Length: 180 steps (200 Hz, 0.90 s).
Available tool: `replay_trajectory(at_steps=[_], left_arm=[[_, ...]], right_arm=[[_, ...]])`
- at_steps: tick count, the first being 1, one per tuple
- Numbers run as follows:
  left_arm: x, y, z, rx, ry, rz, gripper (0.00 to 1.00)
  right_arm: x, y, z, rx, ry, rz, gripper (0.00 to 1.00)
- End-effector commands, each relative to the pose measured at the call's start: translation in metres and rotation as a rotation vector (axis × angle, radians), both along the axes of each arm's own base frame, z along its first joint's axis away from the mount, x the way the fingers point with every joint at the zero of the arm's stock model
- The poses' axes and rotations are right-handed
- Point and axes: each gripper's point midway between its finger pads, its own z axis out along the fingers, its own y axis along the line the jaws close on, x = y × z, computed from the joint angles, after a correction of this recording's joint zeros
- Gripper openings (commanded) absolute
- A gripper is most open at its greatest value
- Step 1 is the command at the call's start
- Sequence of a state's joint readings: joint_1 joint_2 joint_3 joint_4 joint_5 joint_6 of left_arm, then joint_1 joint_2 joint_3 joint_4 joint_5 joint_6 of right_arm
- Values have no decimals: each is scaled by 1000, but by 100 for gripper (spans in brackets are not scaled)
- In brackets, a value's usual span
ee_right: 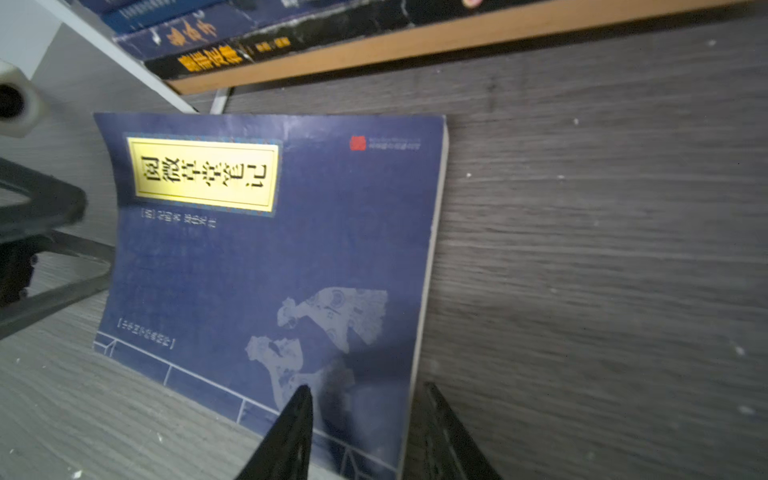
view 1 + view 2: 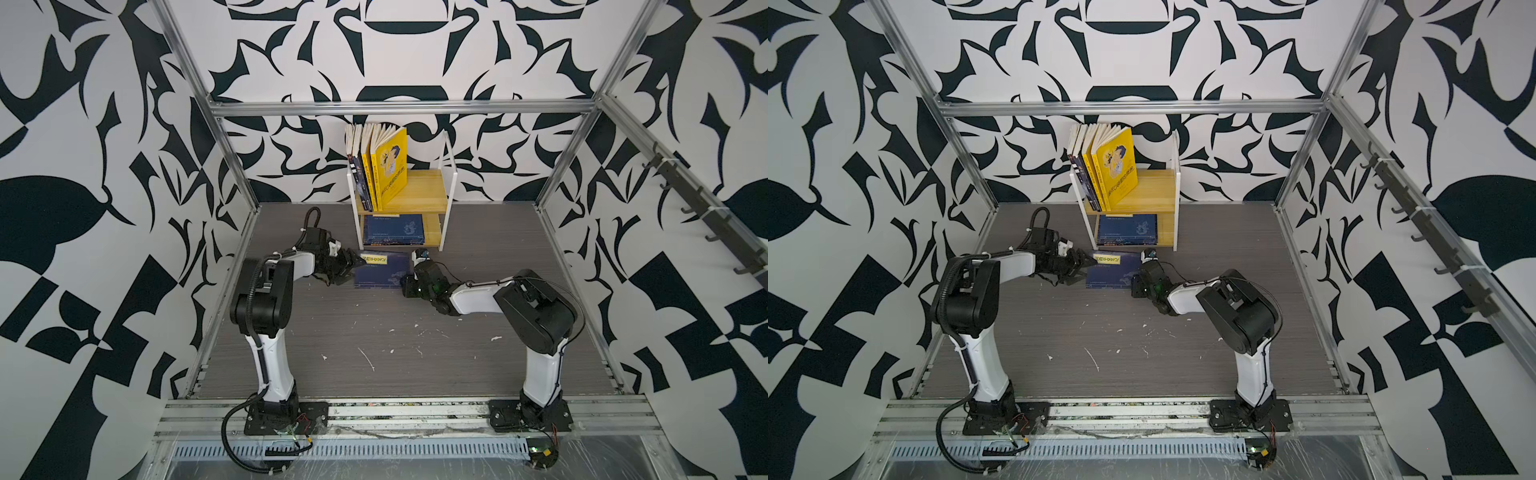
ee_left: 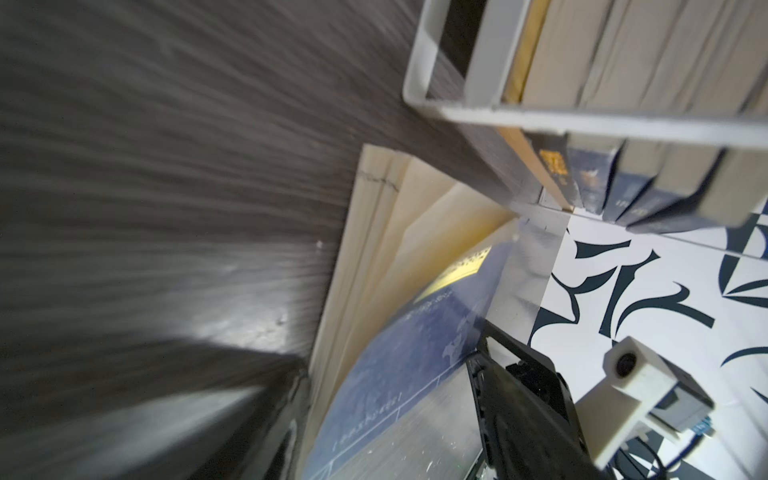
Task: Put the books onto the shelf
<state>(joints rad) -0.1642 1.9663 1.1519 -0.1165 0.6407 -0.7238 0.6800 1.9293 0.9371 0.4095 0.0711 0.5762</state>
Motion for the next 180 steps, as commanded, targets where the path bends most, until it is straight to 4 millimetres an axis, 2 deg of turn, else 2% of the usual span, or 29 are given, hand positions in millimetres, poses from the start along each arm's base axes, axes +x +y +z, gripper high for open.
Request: replay_trajectory(at_steps=[1, 21, 51, 92, 131, 158, 180], left_arm=[[-13, -5, 10, -11, 17, -3, 67], [-19, -5, 18, -29, 13, 14, 59], [-25, -14, 25, -70, 12, 18, 40], [-34, -23, 30, -85, 21, 17, 32], [-36, -24, 35, -90, 27, 28, 9], [-36, -23, 38, -84, 16, 35, 0], [-36, -22, 38, -80, 18, 37, 0]], right_arm=[[4, 16, 27, 84, -41, 36, 45], [-3, 18, 31, 82, -34, 51, 44], [-13, 22, 37, 80, -44, 75, 44], [-21, 20, 43, 67, -50, 80, 44], [-29, 9, 49, 35, -62, 71, 44], [-32, 0, 53, -6, -66, 66, 44], [-36, -6, 55, -32, -69, 68, 44]])
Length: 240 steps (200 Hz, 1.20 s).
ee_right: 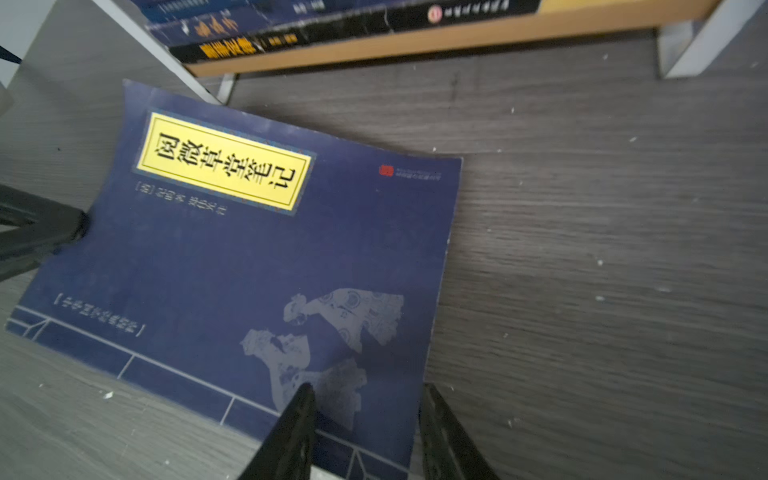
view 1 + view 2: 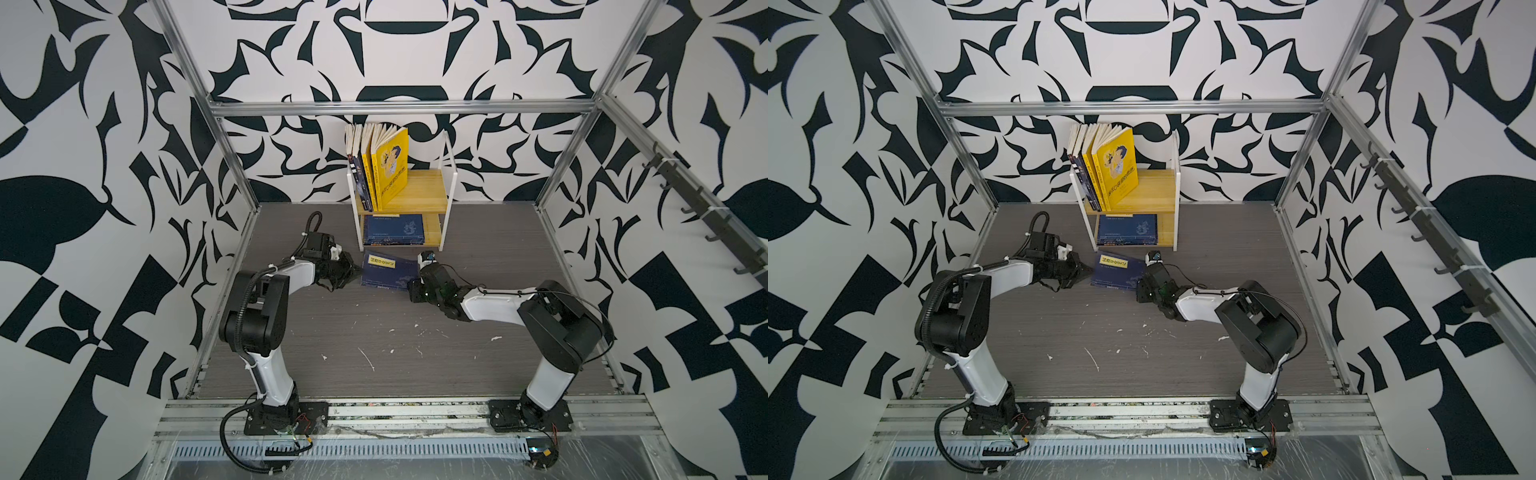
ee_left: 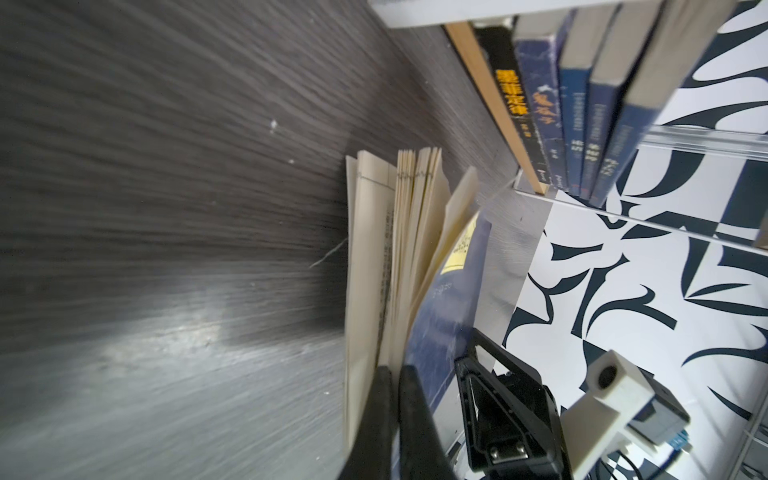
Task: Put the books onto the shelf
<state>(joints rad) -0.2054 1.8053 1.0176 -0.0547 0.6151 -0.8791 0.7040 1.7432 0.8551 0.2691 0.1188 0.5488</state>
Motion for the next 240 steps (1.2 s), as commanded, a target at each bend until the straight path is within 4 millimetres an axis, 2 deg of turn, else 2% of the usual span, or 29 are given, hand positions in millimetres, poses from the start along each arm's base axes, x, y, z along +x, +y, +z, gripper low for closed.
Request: replay_trajectory(at_steps=[1, 35, 59, 91, 103, 118, 137, 149, 165, 182, 210, 240], left_arm=[[-9, -13, 12, -38, -5, -33, 0], [-9, -14, 14, -43, -4, -34, 0], [-9, -14, 13, -42, -3, -35, 0], [-8, -15, 11, -42, 3, -37, 0], [-8, -15, 11, -43, 6, -38, 0], [-8, -15, 11, -43, 6, -38, 0], [-7, -12, 5, -8, 9, -33, 0], [-5, -7, 0, 42, -4, -35, 23], [1, -5, -4, 70, -16, -41, 44], [7, -7, -8, 82, -26, -58, 64], [12, -12, -22, 109, -30, -97, 75], [11, -22, -34, 106, -17, -124, 76]], right_arm=[[-6, 15, 29, 32, -65, 66, 44], [-13, -6, 43, -72, -122, 76, 50], [-17, -27, 58, -172, -184, 68, 59], [-23, -44, 77, -289, -244, 99, 63], [-25, -45, 84, -317, -269, 123, 64], [-32, -34, 92, -356, -322, 199, 64], [-34, -30, 88, -401, -330, 232, 65], [-30, -37, 81, -397, -296, 170, 65], [-26, -37, 69, -352, -241, 144, 65], [-19, -32, 61, -225, -175, 98, 64], [-8, -31, 43, -71, -91, 25, 63], [2, -33, 20, -21, -17, -20, 61]])
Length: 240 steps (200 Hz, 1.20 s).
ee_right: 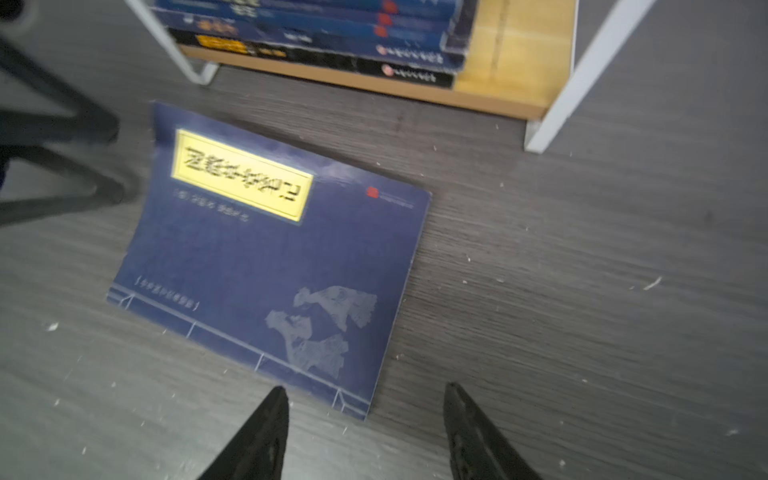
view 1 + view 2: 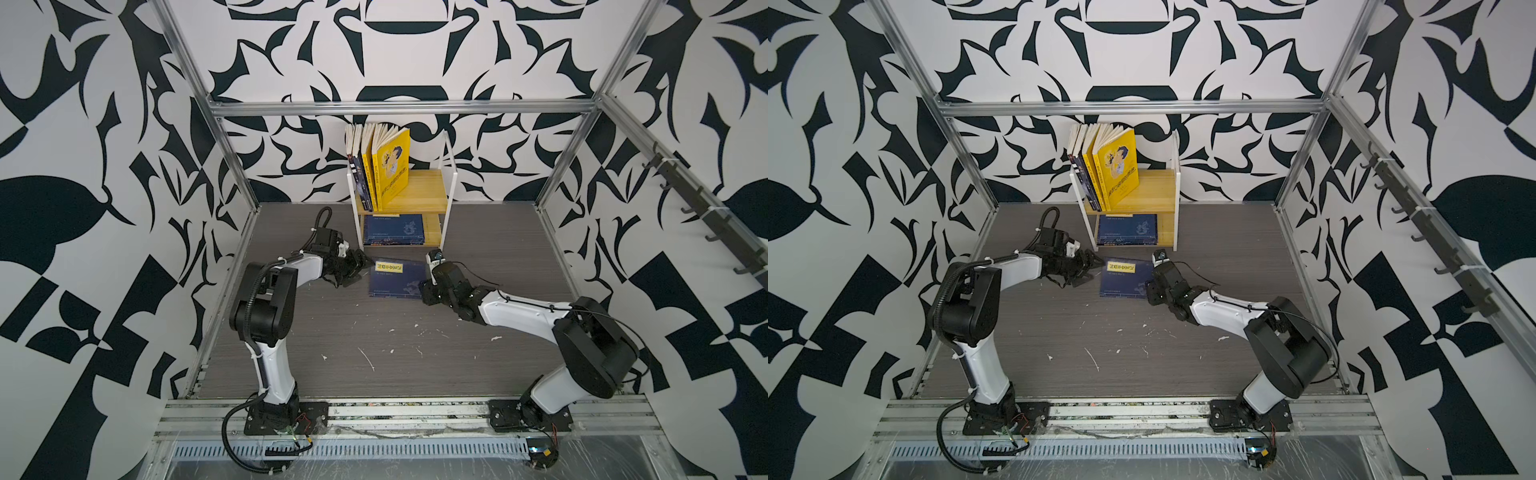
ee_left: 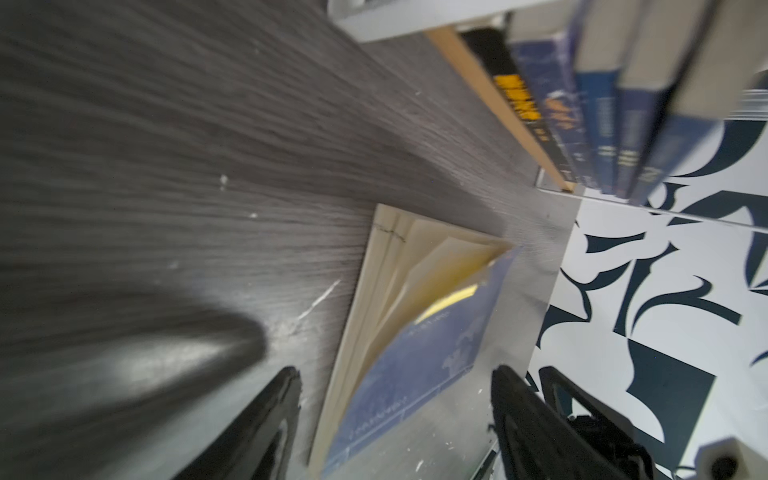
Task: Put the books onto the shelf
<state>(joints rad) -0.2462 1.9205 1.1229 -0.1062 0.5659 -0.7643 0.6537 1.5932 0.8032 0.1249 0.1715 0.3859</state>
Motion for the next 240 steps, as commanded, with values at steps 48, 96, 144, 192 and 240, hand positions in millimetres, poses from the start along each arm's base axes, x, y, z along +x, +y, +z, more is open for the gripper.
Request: replay_trajectory(at_steps=[48, 96, 144, 192, 240], left_arm=[[-6, -27, -17, -6, 40, -97, 68], [-12, -41, 10, -74, 37, -102, 51], [-20, -46, 28, -88, 16, -109, 31], [-24, -43, 33, -70, 13, -98, 4], [-27, -41, 42, -70, -2, -97, 0]], right_arm=[[11, 29, -37, 162, 129, 0, 59], [7, 45, -50, 169, 168, 39, 58], [7, 47, -48, 166, 161, 50, 58], [-1, 34, -28, 114, 114, 73, 59], [-15, 8, 15, -8, -34, 155, 62]])
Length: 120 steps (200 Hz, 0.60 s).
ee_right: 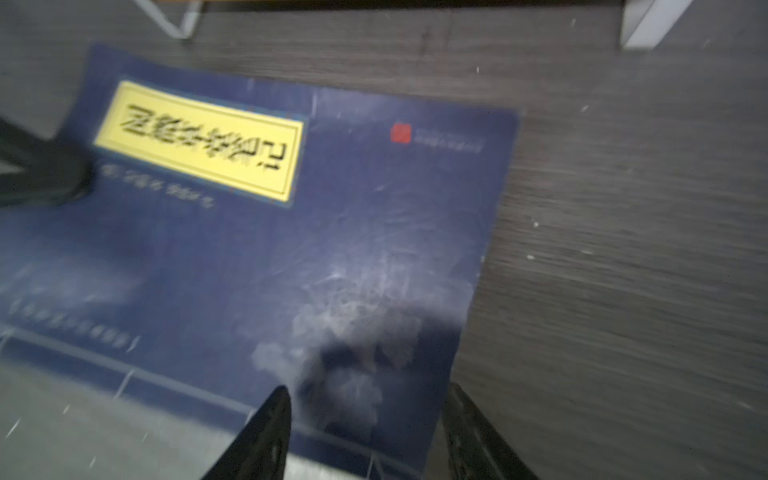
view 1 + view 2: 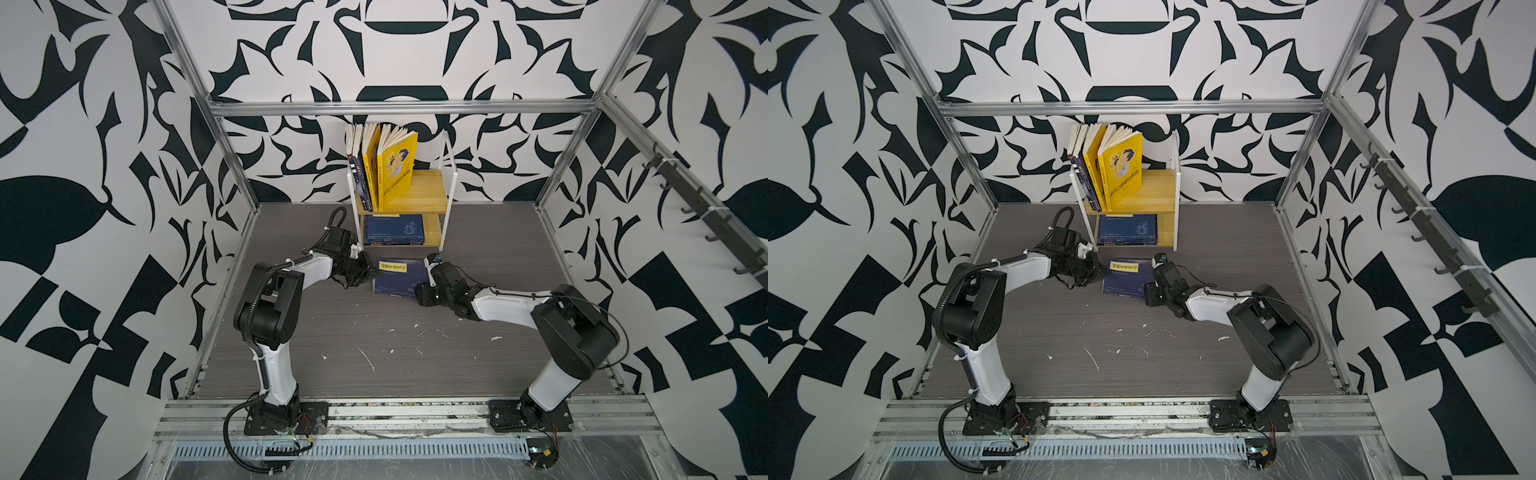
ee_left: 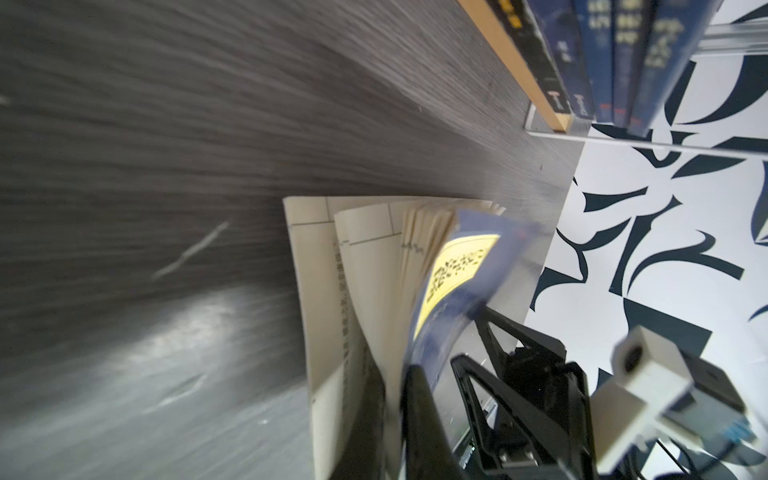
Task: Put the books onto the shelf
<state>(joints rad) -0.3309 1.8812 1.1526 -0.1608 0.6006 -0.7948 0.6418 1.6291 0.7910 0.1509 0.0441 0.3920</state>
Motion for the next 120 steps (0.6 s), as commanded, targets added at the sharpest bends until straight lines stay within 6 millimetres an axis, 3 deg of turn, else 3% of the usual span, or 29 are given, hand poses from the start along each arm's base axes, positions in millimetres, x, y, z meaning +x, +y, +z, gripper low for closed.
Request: replay_trajectory(at_steps=[1, 41, 70, 93, 120], left_arm=[[-6, -3, 19, -33, -17, -13, 0], [-7, -5, 24, -46, -14, -11, 0], [-7, -5, 26, -51, -9, -8, 0], [-8, -5, 29, -54, -7, -6, 0], [-9, -5, 30, -55, -8, -8, 0]], right_arm=[[-5, -6, 32, -65, -117, 82, 62], [-23, -6, 65, -172, -311, 247, 62], [-38, 8, 72, -222, -451, 370, 62], [-49, 32, 60, -278, -534, 519, 62], [-43, 48, 39, -383, -565, 566, 64]])
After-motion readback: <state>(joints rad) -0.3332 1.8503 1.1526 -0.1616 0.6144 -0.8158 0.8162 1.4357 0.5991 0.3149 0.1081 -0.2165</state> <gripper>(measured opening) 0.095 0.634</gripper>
